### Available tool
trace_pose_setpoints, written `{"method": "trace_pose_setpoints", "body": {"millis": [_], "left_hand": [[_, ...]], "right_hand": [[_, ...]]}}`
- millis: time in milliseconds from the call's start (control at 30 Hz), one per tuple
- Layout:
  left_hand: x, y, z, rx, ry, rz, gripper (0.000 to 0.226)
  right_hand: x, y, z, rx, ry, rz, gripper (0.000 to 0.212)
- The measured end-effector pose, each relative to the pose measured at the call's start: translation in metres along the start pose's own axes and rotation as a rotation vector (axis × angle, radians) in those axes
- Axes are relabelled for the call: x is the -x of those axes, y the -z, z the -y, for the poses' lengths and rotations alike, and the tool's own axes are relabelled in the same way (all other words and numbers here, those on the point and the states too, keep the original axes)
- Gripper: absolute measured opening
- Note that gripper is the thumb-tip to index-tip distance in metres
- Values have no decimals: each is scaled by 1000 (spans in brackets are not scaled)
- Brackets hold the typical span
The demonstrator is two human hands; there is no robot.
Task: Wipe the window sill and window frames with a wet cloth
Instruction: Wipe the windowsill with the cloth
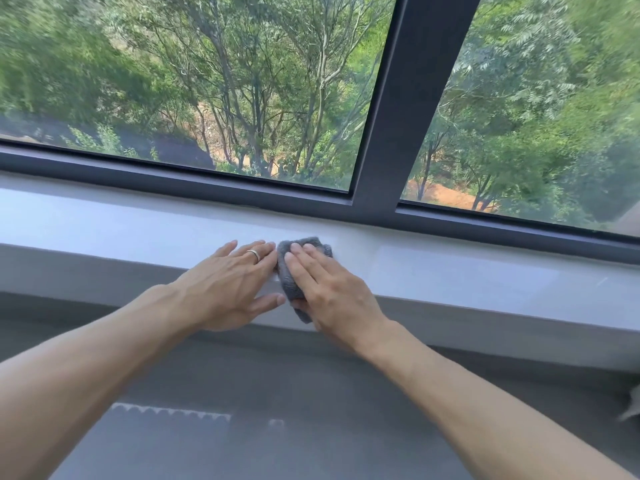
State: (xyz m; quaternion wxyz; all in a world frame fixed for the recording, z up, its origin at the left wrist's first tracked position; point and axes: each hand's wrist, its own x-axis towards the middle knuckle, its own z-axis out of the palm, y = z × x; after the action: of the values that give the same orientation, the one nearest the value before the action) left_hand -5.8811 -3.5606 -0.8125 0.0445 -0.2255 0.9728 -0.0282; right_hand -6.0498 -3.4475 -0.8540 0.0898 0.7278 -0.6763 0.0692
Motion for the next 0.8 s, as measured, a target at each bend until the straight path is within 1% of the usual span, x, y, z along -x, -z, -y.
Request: {"method": "trace_pose_setpoints", "body": {"millis": [67, 133, 167, 233, 267, 300, 367, 400, 433, 467, 500, 567, 600, 667, 733, 800], "left_hand": [[5, 0, 10, -24, 35, 26, 81], [12, 1, 21, -47, 55, 41, 96], [14, 2, 25, -51, 58, 46, 99], [17, 3, 31, -54, 67, 56, 88], [19, 3, 34, -53, 75, 62, 82], [19, 3, 36, -51, 84, 65, 79], [18, 2, 41, -54, 102, 56, 79], [19, 2, 43, -56, 109, 57, 79], [21, 1, 45, -57, 116, 70, 79], [24, 0, 45, -52, 120, 83, 80], [25, -1, 47, -50, 121, 79, 79], [29, 1, 51, -34, 116, 78, 78], [30, 2, 52, -24, 112, 78, 78], [32, 2, 56, -6, 112, 70, 77], [31, 2, 58, 0, 116, 63, 77], [34, 0, 58, 1, 108, 55, 76]], "right_hand": [[-3, 9, -5, -45, 6, 71, 69], [17, 26, -30, -74, -47, 133, 79], [30, 32, -42, -86, -101, 168, 81], [31, 38, -62, -142, -270, 253, 75], [16, 36, -64, -165, -320, 285, 71], [-3, 31, -61, -173, -337, 307, 72], [-42, 18, -42, -141, -325, 301, 93], [-59, 13, -30, -149, -316, 281, 92], [-68, 12, -17, -171, -302, 279, 80], [-66, 10, -7, -196, -251, 283, 70], [-59, 13, -1, -216, -191, 275, 66], [-36, 22, -3, -198, -95, 285, 67], [-26, 27, -9, -186, -84, 293, 72], [-24, 31, -22, -141, -145, 327, 81], [-45, 28, -15, -159, -210, 338, 76], [-77, 18, 18, -171, -168, 299, 70]]}}
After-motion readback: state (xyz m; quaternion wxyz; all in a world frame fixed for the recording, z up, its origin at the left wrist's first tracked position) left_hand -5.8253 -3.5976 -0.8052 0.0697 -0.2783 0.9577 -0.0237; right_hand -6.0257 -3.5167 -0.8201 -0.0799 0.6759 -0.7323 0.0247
